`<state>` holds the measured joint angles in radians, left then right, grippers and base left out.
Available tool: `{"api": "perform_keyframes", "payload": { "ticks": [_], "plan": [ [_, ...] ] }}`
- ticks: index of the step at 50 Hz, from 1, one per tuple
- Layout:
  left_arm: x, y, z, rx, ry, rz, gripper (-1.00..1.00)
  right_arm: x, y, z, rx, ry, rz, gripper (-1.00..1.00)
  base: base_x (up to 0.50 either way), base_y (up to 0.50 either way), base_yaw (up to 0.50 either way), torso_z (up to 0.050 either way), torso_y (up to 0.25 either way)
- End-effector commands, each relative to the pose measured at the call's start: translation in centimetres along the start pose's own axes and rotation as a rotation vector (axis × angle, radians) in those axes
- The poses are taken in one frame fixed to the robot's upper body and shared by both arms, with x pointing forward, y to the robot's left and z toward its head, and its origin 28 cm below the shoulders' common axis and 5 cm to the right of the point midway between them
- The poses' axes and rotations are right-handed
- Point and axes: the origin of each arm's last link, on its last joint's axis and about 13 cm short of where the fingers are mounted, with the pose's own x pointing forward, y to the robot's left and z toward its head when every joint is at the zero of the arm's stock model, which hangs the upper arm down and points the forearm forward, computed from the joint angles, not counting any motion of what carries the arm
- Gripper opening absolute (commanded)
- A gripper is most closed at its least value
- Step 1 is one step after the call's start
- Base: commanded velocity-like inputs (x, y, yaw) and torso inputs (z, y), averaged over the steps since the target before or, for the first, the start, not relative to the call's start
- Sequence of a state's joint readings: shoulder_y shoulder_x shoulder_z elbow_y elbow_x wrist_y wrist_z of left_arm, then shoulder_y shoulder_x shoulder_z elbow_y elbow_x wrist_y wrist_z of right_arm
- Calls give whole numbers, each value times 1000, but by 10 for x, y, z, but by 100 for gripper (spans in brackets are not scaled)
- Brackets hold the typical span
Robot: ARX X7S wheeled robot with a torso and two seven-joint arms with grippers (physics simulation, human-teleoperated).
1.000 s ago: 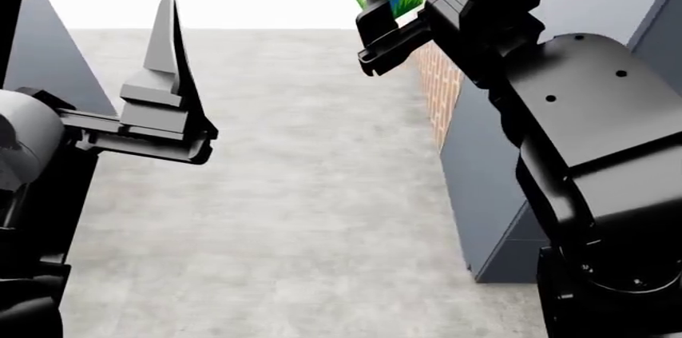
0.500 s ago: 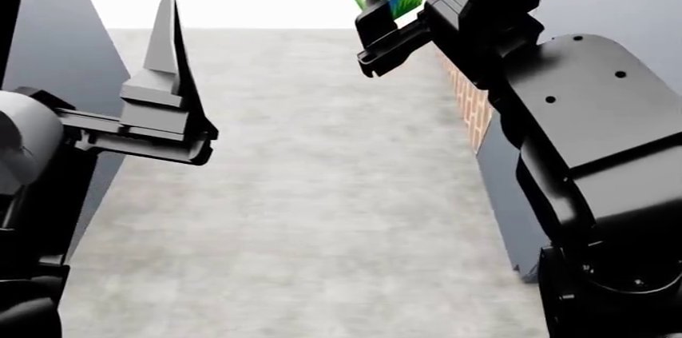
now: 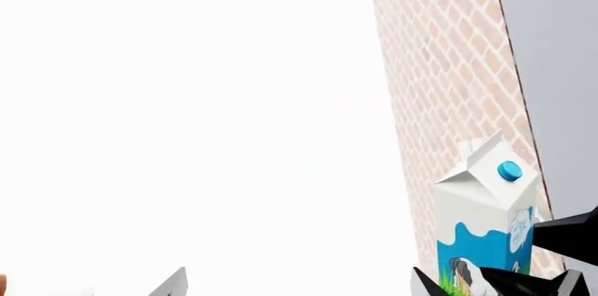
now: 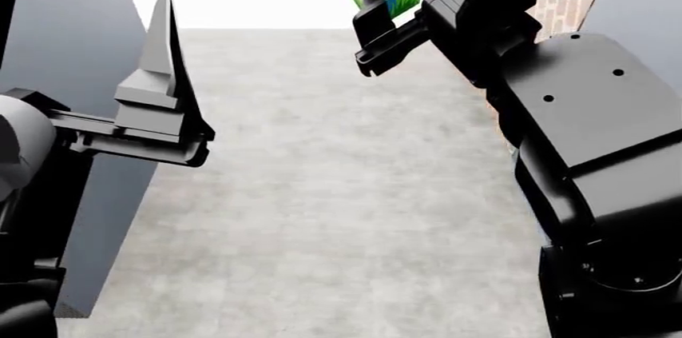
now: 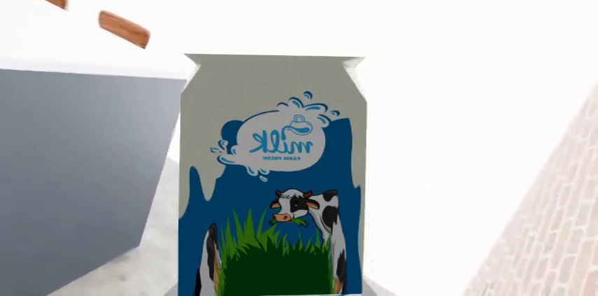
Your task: Move the drinks to the dining counter.
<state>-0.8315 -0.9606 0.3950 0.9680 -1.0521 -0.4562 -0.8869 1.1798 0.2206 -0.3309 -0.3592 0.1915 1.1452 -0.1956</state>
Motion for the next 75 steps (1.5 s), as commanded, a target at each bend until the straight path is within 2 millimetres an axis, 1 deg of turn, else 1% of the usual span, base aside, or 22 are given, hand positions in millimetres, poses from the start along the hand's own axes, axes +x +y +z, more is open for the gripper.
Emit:
{"api": "perform_keyframes", "payload": {
  "ticks": [1,33,49,75],
  "plan": [
    [0,-1,0,1,0,-2,100,-2,-2,2,-15,-12,-21,-100,-2,500,0,0,0],
    [1,0,0,1,-3,-2,100,1,0,3,-21,-8,-7,-100,-3,500,0,0,1],
    [0,0,0,1,-2,-3,100,0,0,2,-21,-5,-4,-100,-3,500,0,0,0],
    [-1,1,3,4,-11,-3,100,0,1,4,-20,-6,3,-100,-3,500,0,0,1]
  ]
}}
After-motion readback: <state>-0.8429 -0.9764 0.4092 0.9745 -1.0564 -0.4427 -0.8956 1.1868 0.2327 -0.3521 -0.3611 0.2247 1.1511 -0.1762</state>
